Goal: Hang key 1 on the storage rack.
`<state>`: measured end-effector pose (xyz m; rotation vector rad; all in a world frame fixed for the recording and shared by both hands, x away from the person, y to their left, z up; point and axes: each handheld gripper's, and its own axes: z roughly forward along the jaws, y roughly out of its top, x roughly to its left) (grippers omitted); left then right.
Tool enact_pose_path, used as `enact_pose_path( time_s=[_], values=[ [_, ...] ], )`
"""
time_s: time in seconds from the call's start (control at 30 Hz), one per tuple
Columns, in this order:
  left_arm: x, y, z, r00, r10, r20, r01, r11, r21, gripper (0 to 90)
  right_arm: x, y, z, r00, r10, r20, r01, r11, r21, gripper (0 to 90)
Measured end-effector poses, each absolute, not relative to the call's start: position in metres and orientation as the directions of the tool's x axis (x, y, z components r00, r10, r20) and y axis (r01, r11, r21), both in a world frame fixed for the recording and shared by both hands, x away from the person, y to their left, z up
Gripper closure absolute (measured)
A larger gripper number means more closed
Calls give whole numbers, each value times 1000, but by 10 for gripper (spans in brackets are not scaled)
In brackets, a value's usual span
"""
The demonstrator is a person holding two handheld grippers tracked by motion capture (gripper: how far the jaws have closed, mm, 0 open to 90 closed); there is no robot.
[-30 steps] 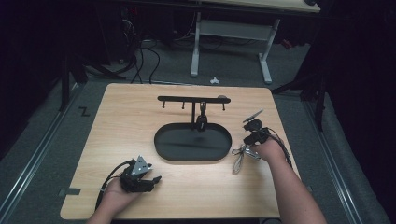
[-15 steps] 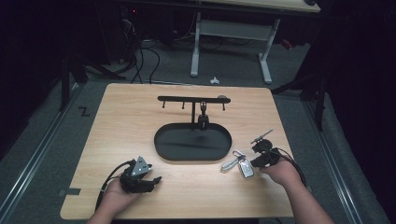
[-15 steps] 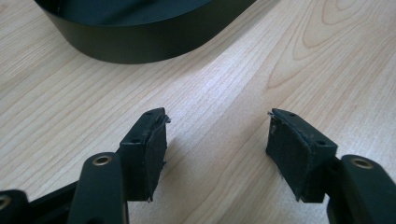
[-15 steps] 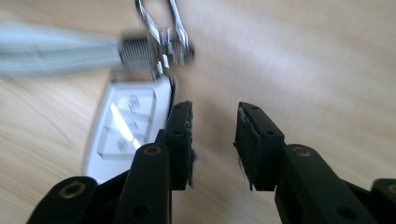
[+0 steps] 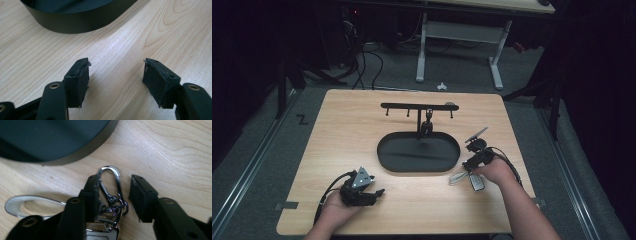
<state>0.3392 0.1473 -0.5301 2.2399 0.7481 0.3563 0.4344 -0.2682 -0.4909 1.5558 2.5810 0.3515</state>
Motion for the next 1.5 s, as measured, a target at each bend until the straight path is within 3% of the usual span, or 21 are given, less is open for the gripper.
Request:
enact_pose_path(
  time_s=[0.1,0.33,0.37,0.4,0.47,0.67,1.13,1.5],
  values=[
    [339,148,-530,791,611,29,407,-561,721,379,428,-265,-490,-498,867,-10,841,486,236,698],
    [338,146,-530,794,607,35,402,-566,719,379,417,-265,-489,-504,863,6,839,488,240,760],
    [338,146,-530,793,608,34,403,-565,720,379,415,-265,-486,-503,864,4,836,486,256,860],
    [338,146,-530,793,608,33,403,-565,720,379,415,-265,-482,-506,863,8,830,484,278,870],
    [339,146,-530,793,609,29,406,-562,721,379,412,-261,-483,-531,846,-45,816,525,243,868],
    [340,145,-530,794,608,27,405,-562,721,379,408,-259,-482,-542,838,-64,804,540,250,869],
    [338,144,-530,795,605,41,396,-568,721,379,402,-273,-443,-496,864,83,834,448,323,869],
    [336,147,-526,786,617,34,392,-540,745,377,403,-273,-398,-512,856,72,800,445,402,870]
  ],
)
